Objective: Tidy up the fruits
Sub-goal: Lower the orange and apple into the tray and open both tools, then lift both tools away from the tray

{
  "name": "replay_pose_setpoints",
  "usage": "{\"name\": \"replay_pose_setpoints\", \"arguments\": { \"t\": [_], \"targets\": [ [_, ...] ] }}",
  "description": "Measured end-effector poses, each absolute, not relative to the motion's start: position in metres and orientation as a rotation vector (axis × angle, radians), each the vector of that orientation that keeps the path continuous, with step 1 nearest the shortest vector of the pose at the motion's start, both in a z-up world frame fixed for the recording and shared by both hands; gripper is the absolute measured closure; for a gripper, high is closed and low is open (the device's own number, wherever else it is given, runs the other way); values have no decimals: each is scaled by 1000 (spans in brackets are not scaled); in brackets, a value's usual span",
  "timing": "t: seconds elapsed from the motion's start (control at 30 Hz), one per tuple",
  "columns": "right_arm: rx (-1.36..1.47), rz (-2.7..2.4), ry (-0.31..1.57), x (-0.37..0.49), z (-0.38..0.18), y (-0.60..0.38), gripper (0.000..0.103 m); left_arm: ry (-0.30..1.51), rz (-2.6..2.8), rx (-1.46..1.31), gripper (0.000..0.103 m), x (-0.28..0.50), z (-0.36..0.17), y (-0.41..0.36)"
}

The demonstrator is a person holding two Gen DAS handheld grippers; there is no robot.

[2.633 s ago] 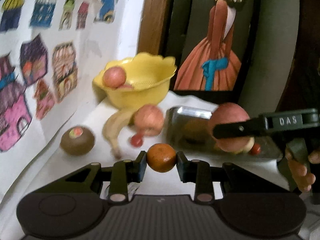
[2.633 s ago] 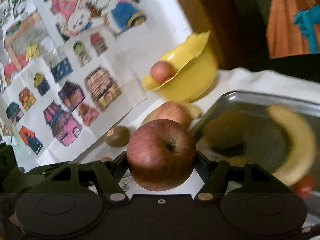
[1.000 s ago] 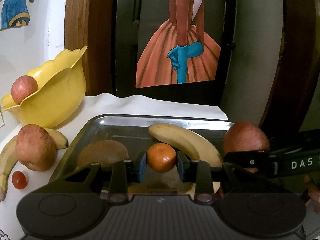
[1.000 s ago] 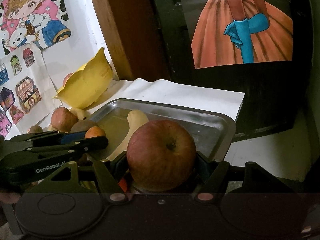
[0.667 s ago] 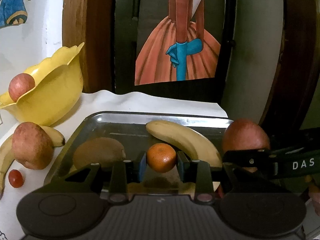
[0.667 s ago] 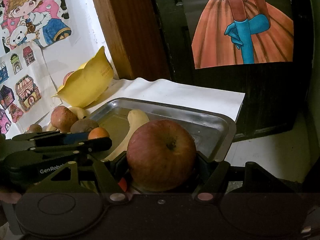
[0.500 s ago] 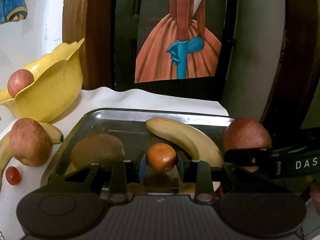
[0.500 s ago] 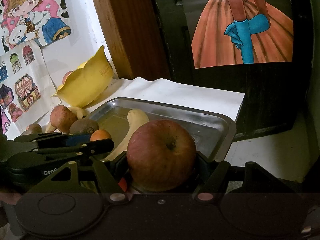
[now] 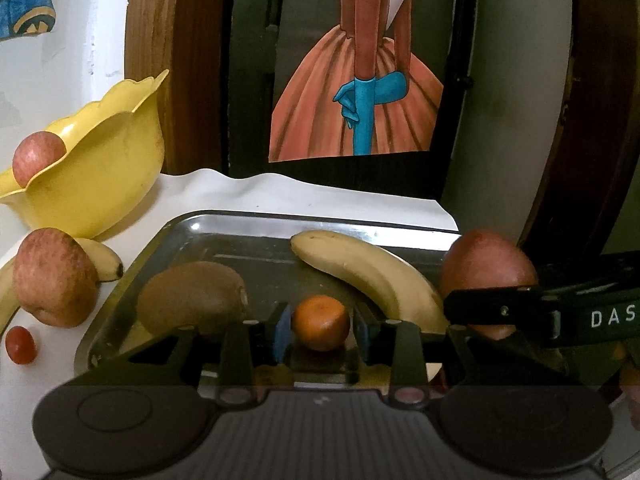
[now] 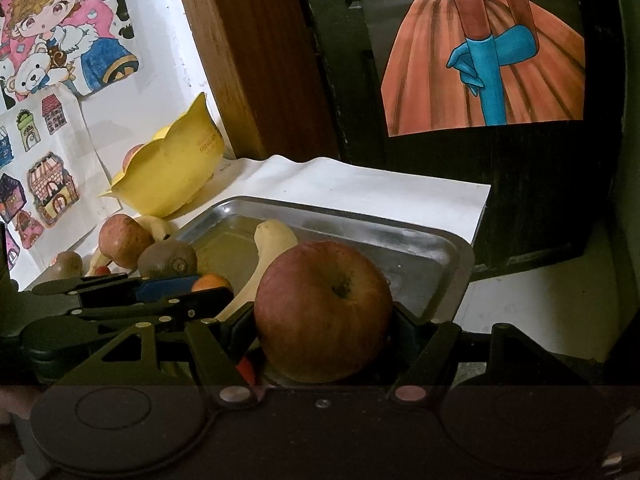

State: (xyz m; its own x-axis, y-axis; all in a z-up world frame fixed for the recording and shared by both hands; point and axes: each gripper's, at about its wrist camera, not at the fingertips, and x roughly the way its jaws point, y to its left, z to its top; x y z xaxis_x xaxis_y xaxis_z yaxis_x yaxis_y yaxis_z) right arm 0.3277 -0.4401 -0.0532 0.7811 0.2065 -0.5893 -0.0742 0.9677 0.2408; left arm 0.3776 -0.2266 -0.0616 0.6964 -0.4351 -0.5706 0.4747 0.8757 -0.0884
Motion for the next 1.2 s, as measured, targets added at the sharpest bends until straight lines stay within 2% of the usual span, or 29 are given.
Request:
{"name": "replay_pose_setpoints", "arguments": {
  "t": [0.13, 0.33, 0.6, 0.8, 0.97, 1.2],
  "targets": [
    [206, 150, 643, 328, -51, -440, 30, 620, -502, 63, 62, 376, -61, -224],
    [191, 147, 610, 322, -45, -443, 26, 615, -495, 44, 49, 369, -53, -217],
    [187, 129, 559, 299, -26, -443, 16, 564, -479, 6, 21, 351, -32, -202],
    [177, 122, 511, 275, -3, -435, 10, 513, -463, -22, 7, 330, -8, -179],
    [162, 128, 451, 246, 22, -418, 1, 459, -438, -48, 2, 303, 15, -152],
    [153, 151, 357, 195, 55, -384, 1, 374, -399, -66, 0, 253, 50, -103]
  ]
}}
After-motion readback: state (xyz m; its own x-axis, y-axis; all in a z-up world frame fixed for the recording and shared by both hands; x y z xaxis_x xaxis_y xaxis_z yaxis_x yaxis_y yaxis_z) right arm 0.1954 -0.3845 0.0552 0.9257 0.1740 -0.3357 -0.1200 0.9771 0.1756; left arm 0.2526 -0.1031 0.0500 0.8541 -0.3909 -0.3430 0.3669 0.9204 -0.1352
